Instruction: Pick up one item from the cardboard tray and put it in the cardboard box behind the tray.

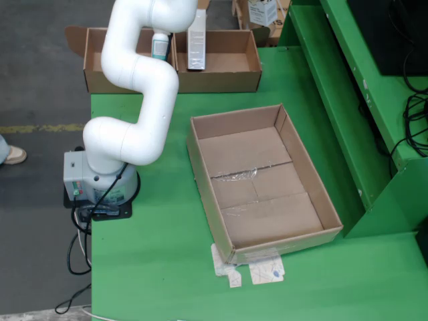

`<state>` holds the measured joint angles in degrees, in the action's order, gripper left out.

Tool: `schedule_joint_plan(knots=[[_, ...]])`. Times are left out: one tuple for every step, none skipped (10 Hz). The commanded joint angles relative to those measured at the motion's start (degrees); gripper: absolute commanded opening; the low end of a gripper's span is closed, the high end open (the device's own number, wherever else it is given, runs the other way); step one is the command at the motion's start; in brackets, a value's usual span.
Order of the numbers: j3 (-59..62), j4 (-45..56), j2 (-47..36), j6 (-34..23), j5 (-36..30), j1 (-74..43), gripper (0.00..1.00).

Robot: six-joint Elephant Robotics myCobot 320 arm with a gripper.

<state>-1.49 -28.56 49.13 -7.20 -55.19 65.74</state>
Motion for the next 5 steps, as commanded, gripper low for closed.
schedule_joint_plan(knots=[[1.5,29.8,-12.6,13.2,-12.5,4.4,0.00],[1.5,29.8,-12.6,13.2,-12.5,4.4,0.00],[1.5,37.5,-13.9,15.2,-15.2,7.4,0.00],[1.5,37.5,-13.9,15.2,-15.2,7.4,0.00],[1.5,42.4,-14.7,16.3,-16.5,10.2,0.00]])
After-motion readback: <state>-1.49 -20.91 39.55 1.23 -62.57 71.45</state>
